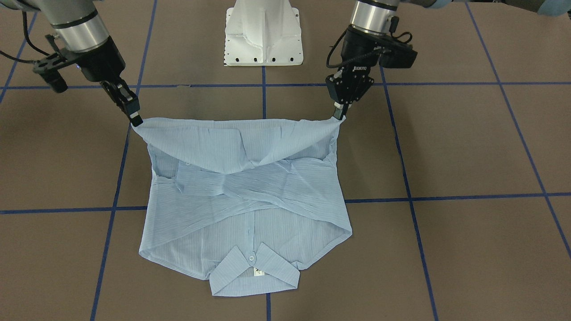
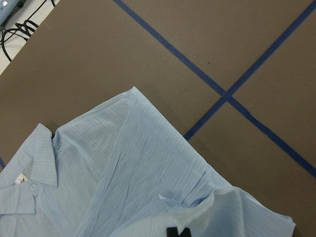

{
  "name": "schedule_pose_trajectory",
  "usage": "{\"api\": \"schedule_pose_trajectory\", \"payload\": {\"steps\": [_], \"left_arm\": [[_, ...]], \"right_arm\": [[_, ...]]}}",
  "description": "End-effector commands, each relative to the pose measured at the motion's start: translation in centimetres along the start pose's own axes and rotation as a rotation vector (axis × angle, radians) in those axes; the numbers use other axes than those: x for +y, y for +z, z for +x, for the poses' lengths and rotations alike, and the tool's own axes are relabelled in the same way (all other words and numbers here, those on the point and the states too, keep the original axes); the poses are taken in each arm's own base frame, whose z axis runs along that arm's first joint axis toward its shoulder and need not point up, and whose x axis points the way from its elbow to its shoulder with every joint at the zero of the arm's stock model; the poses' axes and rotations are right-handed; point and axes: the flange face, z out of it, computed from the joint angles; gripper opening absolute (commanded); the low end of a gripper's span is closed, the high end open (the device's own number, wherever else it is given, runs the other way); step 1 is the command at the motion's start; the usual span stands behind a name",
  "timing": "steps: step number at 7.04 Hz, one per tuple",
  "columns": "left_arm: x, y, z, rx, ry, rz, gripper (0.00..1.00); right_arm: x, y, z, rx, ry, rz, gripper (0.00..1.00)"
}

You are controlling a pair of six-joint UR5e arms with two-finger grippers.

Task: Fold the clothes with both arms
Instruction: 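Lift the hem with both grippers and fold it toward the collar, then release the hem near the collar and raise both grippers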

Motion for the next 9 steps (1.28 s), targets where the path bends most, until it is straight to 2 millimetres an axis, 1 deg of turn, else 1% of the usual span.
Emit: {"api": "schedule_pose_trajectory", "payload": {"steps": [1, 2, 3, 4, 5, 6, 7, 8, 9], "left_arm": [[-2.2, 9.2, -2.0, 0.007, 0.003, 0.029, 0.00], [-3.4, 12.1, -2.1, 0.008, 0.007, 0.046, 0.00], [-3.6, 14.5, -2.3, 0.007, 0.007, 0.050, 0.00], [-3.6, 16.8, -3.1, -0.006, 0.008, 0.054, 0.00], [-3.7, 17.5, -3.3, -0.003, 0.009, 0.055, 0.00], [-3.8, 18.4, -4.2, -0.021, 0.011, 0.058, 0.00], [-3.8, 18.8, -3.8, -0.006, 0.010, 0.057, 0.00], [-3.9, 19.4, -4.2, -0.020, 0.011, 0.058, 0.00], [-4.0, 19.5, -4.3, -0.023, 0.019, 0.060, 0.00]], "right_arm": [[-3.3, 6.8, -4.2, 0.084, -0.036, 0.063, 0.00], [-5.2, 9.7, -6.1, 0.104, -0.052, 0.097, 0.00], [-6.5, 13.0, -5.8, 0.121, -0.062, 0.126, 0.00], [-6.9, 15.1, -6.9, 0.124, -0.061, 0.138, 0.00], [-6.8, 16.2, -8.3, 0.136, -0.058, 0.139, 0.00], [-6.8, 17.0, -8.6, 0.148, -0.056, 0.141, 0.00], [-7.1, 18.0, -8.7, 0.141, -0.058, 0.139, 0.00], [-7.4, 18.6, -8.5, 0.141, -0.058, 0.139, 0.00], [-7.4, 19.0, -8.3, 0.140, -0.059, 0.138, 0.00]]}}
